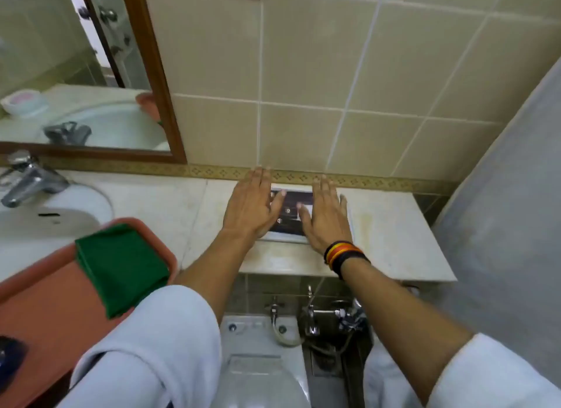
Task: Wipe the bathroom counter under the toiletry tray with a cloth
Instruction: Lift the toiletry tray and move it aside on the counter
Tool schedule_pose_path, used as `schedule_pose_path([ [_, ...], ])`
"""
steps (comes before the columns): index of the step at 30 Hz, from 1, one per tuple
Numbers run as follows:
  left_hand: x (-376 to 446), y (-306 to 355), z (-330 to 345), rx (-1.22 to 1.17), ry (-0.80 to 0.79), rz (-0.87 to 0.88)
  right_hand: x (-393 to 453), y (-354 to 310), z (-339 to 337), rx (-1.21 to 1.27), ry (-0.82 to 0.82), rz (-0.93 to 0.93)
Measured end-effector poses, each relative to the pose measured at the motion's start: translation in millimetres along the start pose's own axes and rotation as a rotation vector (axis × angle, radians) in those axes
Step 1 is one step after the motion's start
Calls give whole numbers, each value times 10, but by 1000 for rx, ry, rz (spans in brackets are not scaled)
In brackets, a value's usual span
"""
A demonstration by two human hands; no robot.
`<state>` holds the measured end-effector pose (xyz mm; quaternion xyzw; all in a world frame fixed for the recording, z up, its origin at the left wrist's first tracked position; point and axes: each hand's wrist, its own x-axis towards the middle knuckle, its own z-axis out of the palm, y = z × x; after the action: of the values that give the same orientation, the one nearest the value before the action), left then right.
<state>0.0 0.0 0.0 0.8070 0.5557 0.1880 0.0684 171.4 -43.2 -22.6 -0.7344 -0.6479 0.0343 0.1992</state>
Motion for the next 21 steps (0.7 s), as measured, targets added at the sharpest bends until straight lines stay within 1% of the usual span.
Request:
schedule_pose_path([
  [1, -27, -3, 140, -27, -25, -53, -91, 47, 133, 6, -61, 30],
  [4, -99, -64, 579, -60, -37, -160, -302, 266, 508, -13, -138, 36],
  [5, -104, -89, 688, -64, -35, -195, -317, 325, 556, -5, -130, 43],
  [7, -22, -72, 818, -100, -23, -287, -207, 483, 541, 15, -64, 91],
  [10, 108, 10, 849, -123, -16, -425, 4, 713, 426, -1, 46, 272],
  [12, 189, 73, 877, -90, 8, -489, 141, 853, 356, -2, 48, 430],
  [14, 271, 91, 914, -45, 18, -560, 270, 961, 339, 70, 13, 552],
  [18, 388, 77, 1011, -100, 3, -756, 408, 1052, 325, 230, -1, 673],
  [20, 450, 122, 1012, -133, 22, -810, 391, 1083, 238, 312, 11, 720],
  [21, 478, 163, 998, -128, 38, -810, 346, 1101, 175, 354, 25, 742],
])
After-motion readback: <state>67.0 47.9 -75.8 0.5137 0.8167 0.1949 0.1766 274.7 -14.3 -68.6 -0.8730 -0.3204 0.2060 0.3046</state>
